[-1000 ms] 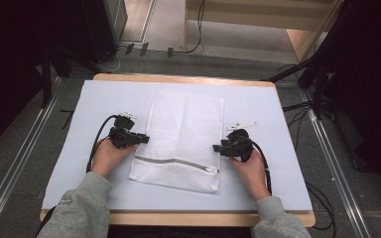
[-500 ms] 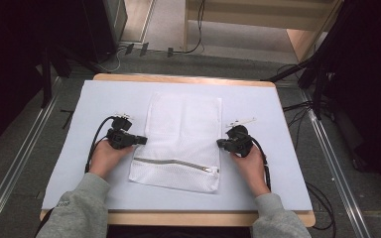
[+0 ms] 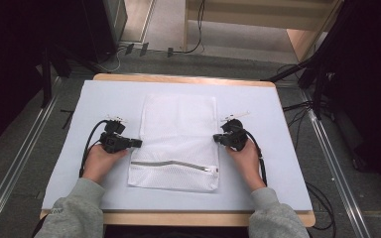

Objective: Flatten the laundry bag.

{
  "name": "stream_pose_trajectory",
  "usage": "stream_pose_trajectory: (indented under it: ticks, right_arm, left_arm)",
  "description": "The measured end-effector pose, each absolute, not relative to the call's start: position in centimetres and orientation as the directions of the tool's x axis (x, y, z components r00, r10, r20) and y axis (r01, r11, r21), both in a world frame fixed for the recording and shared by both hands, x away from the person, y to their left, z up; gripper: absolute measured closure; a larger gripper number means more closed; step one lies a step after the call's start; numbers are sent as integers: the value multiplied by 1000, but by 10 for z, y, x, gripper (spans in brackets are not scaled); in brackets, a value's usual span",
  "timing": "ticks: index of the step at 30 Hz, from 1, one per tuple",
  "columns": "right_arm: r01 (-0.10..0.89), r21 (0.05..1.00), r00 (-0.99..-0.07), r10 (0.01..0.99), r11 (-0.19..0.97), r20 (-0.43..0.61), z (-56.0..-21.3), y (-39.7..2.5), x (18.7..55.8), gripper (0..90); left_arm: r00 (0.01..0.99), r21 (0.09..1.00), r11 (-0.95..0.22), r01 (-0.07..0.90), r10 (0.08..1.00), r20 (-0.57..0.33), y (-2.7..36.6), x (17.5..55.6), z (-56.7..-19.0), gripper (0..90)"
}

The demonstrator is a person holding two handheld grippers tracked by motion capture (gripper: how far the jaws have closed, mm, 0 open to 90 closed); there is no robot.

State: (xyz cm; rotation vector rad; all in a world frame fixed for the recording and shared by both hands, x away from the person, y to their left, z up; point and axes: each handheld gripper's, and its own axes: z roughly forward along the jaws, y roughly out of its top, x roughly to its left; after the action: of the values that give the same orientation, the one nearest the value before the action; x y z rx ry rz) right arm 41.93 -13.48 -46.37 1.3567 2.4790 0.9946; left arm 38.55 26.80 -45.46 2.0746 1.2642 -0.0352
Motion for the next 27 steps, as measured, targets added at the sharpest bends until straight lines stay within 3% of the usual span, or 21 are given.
stream_pose_trajectory:
  ticks: [4,7,11,15,18,27]
  right_arm:
    - [708,613,-564,803,350,192,-464,-139,423,900]
    - [708,619,-569,794,341,214,-466,-140,422,721]
    - [684,637,-584,790,356,186,-468,-135,417,687]
    - [656,649,-589,799,385,120,-468,-128,415,791]
    - [664,647,-594,790,375,151,-469,-128,419,893]
    - [676,630,-595,787,381,162,-466,-123,434,900]
  left_arm:
    - [519,542,-273,795,769,-373,271,381,-455,891]
    - [516,543,-269,796,771,-374,272,379,-455,889]
    - [516,542,-272,795,772,-371,272,377,-456,887]
    - [513,541,-268,798,773,-373,271,377,-456,887]
    - [515,542,-270,796,773,-371,272,377,-456,888]
    - [495,563,-238,791,791,-360,279,375,-454,889]
